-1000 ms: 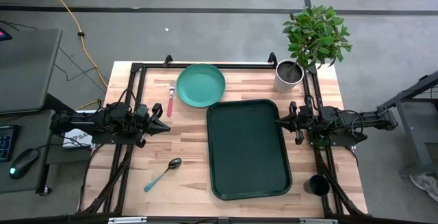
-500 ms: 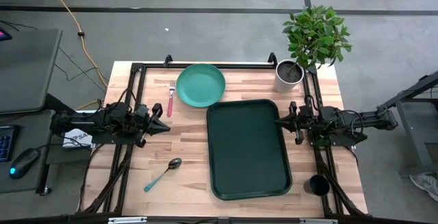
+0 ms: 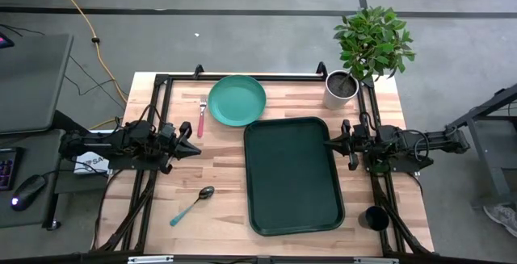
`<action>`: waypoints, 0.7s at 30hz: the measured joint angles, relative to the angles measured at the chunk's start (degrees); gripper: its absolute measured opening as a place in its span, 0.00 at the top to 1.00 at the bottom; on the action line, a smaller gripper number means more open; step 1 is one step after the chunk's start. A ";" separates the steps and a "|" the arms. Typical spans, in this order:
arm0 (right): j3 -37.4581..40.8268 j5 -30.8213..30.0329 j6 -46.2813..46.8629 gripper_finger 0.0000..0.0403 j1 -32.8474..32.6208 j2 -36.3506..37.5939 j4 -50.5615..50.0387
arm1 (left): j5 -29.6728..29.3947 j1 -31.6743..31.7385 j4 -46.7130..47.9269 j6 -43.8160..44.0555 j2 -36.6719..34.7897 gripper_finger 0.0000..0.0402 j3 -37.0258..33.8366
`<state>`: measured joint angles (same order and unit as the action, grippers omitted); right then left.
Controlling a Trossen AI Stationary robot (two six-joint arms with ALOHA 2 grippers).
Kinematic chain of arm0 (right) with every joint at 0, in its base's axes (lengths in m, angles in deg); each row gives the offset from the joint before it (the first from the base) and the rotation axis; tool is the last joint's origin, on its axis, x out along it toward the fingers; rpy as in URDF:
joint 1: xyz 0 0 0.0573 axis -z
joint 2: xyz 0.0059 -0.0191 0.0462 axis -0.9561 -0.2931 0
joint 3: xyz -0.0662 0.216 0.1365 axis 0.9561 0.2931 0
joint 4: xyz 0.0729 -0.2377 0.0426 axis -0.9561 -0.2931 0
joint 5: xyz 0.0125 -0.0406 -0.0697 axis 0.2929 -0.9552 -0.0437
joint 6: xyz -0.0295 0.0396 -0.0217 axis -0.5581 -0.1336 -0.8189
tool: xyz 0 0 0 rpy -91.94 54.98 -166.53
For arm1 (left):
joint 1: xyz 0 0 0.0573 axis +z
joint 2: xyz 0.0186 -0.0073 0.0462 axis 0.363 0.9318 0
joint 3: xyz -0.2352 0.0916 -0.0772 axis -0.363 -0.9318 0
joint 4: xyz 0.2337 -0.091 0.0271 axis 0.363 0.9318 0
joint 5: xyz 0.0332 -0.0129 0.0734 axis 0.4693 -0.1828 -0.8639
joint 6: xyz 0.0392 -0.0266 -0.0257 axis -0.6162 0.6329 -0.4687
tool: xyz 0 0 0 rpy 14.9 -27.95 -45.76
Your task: Pick and place plate/cup/fork/spoon on tray
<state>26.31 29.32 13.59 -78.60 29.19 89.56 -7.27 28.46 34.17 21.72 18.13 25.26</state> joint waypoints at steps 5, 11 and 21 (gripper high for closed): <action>0.00 -0.02 -0.01 1.00 0.02 -0.01 -0.02 | -7.24 0.02 -8.30 3.59 0.00 1.00 0.01; 0.00 -0.01 -0.01 1.00 0.02 -0.01 -0.02 | -17.11 0.02 -15.74 7.60 3.47 0.95 2.68; 0.00 -0.02 -0.01 1.00 -0.01 -0.01 0.00 | -20.62 0.92 -3.65 7.22 35.91 0.66 26.34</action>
<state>26.31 29.29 13.58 -78.60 29.19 89.56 -27.89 29.38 30.52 28.94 54.04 51.60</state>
